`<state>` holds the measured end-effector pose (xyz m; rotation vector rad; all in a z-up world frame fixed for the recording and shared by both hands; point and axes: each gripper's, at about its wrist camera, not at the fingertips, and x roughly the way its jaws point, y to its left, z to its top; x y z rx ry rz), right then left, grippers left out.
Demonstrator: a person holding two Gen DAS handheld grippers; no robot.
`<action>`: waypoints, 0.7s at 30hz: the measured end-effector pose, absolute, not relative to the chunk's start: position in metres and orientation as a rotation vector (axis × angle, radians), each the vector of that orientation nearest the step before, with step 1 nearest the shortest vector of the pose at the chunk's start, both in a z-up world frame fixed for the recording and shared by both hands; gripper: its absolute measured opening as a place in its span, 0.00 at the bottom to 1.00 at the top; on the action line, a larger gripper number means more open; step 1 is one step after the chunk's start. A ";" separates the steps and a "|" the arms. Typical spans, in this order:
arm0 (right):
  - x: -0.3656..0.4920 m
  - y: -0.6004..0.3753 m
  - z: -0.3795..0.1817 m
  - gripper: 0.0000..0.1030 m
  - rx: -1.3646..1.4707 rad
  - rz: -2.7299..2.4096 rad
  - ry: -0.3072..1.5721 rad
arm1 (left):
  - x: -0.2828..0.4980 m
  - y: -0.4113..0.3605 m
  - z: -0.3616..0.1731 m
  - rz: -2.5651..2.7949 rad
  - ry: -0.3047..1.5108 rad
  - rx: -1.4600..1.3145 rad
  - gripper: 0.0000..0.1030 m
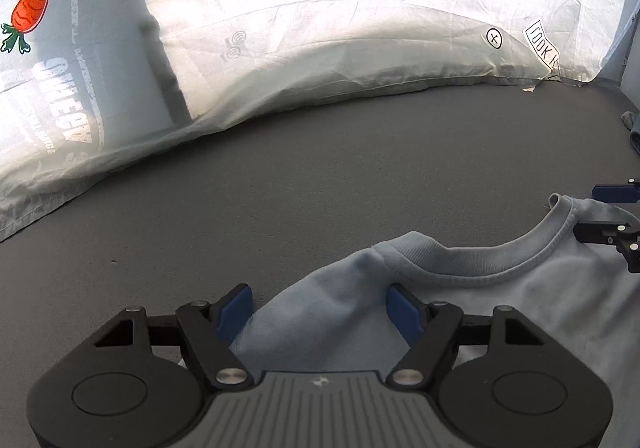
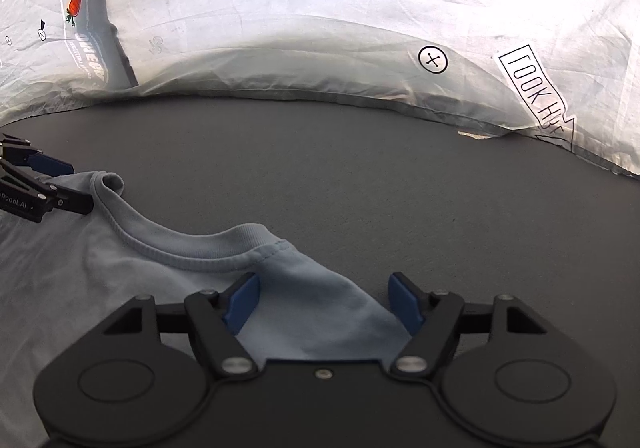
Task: Fold clothes
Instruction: 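Grasp the T-shirt collar with the left tool while the right tool grasps the collar too, then lift the collar with both tools and lay the T-shirt flat, then release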
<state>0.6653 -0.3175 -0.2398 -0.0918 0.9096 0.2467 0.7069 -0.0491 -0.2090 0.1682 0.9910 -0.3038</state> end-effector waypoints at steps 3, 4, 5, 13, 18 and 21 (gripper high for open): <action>0.667 -0.312 -0.235 0.40 -0.104 0.259 0.930 | 0.698 -0.055 -0.208 -0.289 0.955 0.170 0.47; 0.667 -0.308 -0.234 0.34 -0.121 0.257 0.930 | 0.695 -0.058 -0.207 -0.272 0.945 0.191 0.33; 0.666 -0.305 -0.233 0.22 -0.138 0.256 0.927 | 0.692 -0.062 -0.206 -0.255 0.941 0.216 0.23; 0.646 -0.272 -0.227 0.05 -0.270 0.160 0.830 | 0.676 -0.052 -0.193 -0.079 0.923 0.153 0.04; 0.658 -0.225 -0.211 0.04 -0.436 0.131 0.634 | 0.678 -0.044 -0.172 0.074 0.801 0.239 0.04; 0.686 -0.195 -0.206 0.04 -0.457 0.119 0.563 | 0.704 -0.025 -0.170 0.137 0.780 0.207 0.03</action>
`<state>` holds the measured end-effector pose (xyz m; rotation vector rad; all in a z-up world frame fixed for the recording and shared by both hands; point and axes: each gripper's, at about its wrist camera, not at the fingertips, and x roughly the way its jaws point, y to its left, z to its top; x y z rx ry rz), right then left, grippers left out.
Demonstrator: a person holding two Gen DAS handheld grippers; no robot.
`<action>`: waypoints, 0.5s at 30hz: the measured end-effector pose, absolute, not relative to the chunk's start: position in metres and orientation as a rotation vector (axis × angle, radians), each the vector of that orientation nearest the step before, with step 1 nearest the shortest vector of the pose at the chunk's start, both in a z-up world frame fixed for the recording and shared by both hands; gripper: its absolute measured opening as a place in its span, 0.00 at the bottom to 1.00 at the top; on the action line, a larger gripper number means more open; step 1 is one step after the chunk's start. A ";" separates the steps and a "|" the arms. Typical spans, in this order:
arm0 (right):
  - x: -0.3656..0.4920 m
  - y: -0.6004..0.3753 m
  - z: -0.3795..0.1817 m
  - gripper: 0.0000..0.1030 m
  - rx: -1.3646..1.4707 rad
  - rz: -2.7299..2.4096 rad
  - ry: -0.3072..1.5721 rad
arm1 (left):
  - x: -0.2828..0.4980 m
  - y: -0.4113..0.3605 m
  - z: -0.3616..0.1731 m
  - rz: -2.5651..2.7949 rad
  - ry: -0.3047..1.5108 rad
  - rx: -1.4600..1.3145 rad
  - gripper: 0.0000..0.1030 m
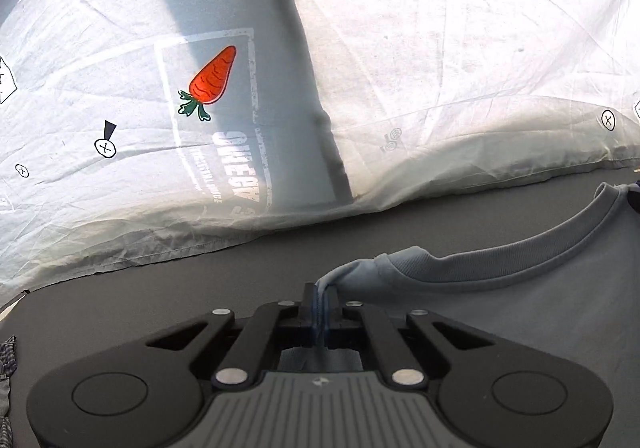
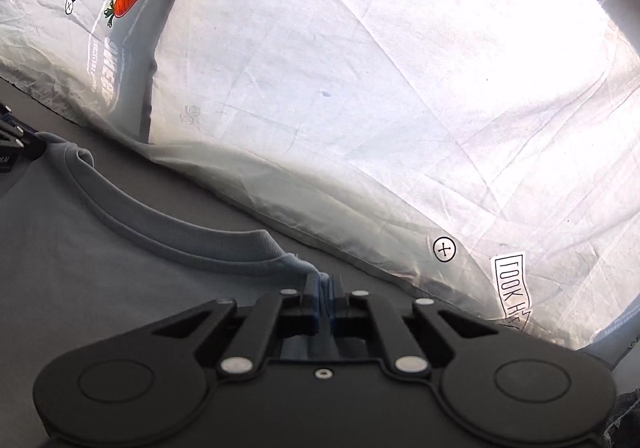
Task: Fold clothes
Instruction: 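Lift the collar with both tools and lay the T-shirt flat, then release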
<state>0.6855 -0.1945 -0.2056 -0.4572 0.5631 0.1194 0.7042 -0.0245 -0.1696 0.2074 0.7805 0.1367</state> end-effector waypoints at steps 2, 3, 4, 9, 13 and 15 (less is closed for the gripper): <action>0.706 -0.182 -0.218 0.04 -0.430 0.108 0.597 | 0.725 -0.005 -0.179 0.147 0.837 0.101 0.03; 0.715 -0.177 -0.227 0.04 -0.420 0.098 0.622 | 0.735 0.004 -0.186 0.148 0.873 0.050 0.03; 0.723 -0.172 -0.237 0.04 -0.412 0.087 0.650 | 0.740 0.009 -0.197 0.145 0.906 0.013 0.03; 0.720 -0.158 -0.270 0.04 -0.517 0.049 0.667 | 0.733 0.002 -0.208 0.090 0.851 0.121 0.03; 0.721 -0.162 -0.272 0.04 -0.492 0.047 0.656 | 0.732 0.009 -0.205 0.068 0.830 0.102 0.03; 0.716 -0.158 -0.278 0.04 -0.545 0.043 0.634 | 0.732 0.006 -0.205 0.082 0.819 0.105 0.03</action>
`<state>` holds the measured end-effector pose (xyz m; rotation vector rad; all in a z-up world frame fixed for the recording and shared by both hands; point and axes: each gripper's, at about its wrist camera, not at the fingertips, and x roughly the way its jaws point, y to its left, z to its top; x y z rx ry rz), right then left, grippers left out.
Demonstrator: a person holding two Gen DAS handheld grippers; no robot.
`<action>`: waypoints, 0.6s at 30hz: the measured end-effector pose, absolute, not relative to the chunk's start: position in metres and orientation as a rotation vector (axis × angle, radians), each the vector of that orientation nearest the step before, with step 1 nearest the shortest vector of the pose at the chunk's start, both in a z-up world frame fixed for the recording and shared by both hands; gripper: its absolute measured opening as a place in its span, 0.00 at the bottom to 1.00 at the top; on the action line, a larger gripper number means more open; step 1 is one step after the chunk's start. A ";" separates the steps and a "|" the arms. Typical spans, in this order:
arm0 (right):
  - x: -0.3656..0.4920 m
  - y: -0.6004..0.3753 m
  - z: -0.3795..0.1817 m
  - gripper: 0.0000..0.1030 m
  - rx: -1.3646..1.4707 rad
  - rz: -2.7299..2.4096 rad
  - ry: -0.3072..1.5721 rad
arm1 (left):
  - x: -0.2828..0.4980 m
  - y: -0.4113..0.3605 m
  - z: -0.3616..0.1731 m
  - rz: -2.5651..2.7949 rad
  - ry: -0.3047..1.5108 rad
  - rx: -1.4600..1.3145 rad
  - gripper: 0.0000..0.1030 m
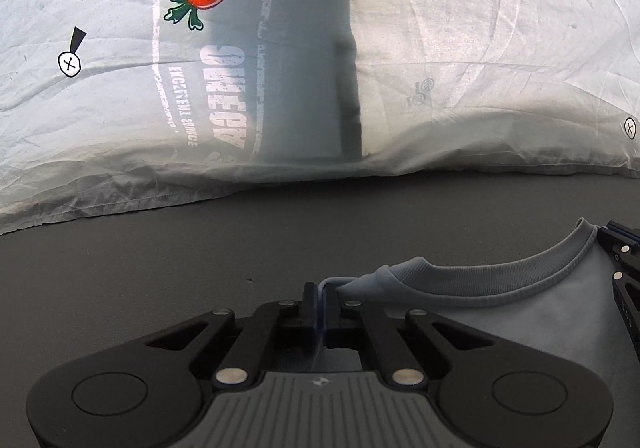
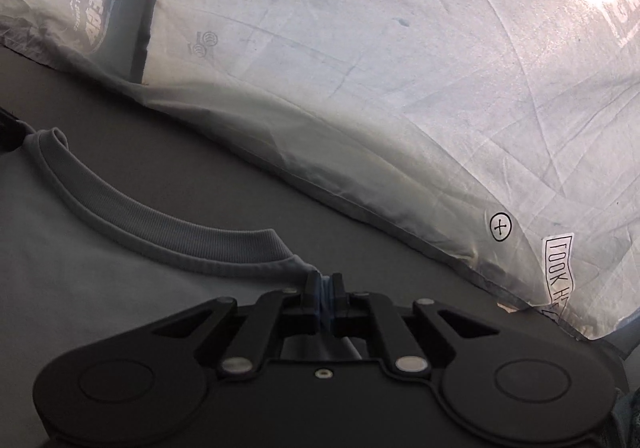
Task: Fold clothes
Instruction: 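Lift the collar with both tools and lay the T-shirt flat, then release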
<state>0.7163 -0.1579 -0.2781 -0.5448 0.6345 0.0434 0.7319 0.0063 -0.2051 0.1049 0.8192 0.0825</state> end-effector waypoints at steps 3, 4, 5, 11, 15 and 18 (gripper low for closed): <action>0.715 -0.161 -0.278 0.04 -0.535 0.050 0.624 | 0.728 0.001 -0.205 0.113 0.805 0.102 0.03; 0.714 -0.162 -0.274 0.04 -0.529 0.050 0.617 | 0.726 0.000 -0.205 0.124 0.801 0.097 0.03; 0.713 -0.163 -0.270 0.04 -0.523 0.049 0.606 | 0.726 0.001 -0.202 0.134 0.796 0.081 0.03; 0.699 -0.152 -0.245 0.03 -0.570 0.003 0.351 | 0.732 0.001 -0.163 0.197 0.706 0.082 0.02; 0.746 -0.151 -0.259 0.04 -0.580 -0.004 0.417 | 0.769 -0.004 -0.164 0.191 0.704 0.105 0.03; 0.762 -0.158 -0.285 0.05 -0.537 0.014 0.543 | 0.776 -0.011 -0.194 0.153 0.780 0.140 0.06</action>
